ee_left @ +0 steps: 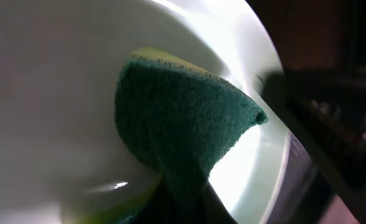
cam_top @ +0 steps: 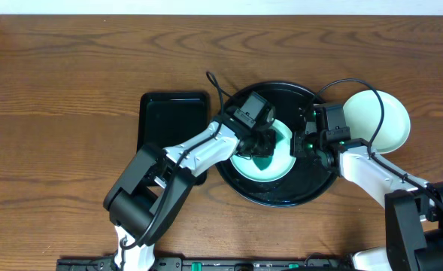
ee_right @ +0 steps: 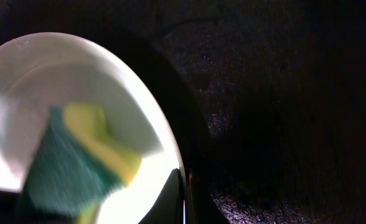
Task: Clean dirty plates on tray and stack at the side
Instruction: 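Scrub the plate's left edge with the sponge in the left gripper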
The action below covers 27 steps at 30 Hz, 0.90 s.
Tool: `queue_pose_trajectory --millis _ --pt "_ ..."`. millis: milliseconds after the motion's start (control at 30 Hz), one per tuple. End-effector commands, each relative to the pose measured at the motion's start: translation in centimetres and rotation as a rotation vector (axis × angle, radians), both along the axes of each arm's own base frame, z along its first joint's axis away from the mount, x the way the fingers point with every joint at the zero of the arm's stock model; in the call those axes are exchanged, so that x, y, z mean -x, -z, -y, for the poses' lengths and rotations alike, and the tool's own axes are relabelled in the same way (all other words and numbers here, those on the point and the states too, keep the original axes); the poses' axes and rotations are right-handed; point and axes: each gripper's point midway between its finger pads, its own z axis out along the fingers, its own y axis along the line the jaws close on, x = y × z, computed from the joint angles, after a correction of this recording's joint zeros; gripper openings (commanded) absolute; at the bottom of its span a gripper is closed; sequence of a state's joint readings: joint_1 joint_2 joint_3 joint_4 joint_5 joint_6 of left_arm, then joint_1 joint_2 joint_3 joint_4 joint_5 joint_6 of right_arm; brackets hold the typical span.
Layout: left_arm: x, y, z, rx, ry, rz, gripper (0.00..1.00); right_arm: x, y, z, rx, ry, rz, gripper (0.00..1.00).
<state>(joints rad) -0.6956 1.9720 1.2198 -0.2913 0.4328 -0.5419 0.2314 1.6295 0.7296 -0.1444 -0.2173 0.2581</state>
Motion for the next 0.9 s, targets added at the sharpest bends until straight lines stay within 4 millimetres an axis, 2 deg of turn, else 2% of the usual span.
queue_pose_trajectory --millis 0,200,333,433,667,867 --pt "2.2 -1.9 1.9 0.088 0.061 -0.059 0.08 0.4 0.2 -0.9 -0.027 -0.034 -0.009 0.01" --pt "1.5 -5.6 2.0 0.129 0.058 0.029 0.08 0.4 0.2 -0.9 -0.027 -0.034 -0.009 0.01" --pt "-0.2 -6.9 0.9 0.072 0.018 0.151 0.08 0.4 0.2 -0.9 -0.027 -0.034 -0.009 0.01" --pt "-2.2 -6.7 -1.0 -0.041 -0.041 0.259 0.08 0.4 0.2 -0.9 -0.027 -0.034 -0.009 0.01" --pt "-4.7 -5.6 -5.7 -0.294 -0.166 0.382 0.08 0.3 0.1 -0.9 -0.028 -0.036 -0.005 0.01" --pt "-4.4 -4.8 -6.5 -0.33 -0.173 0.382 0.08 0.3 0.1 -1.0 -0.028 -0.037 -0.006 0.01"
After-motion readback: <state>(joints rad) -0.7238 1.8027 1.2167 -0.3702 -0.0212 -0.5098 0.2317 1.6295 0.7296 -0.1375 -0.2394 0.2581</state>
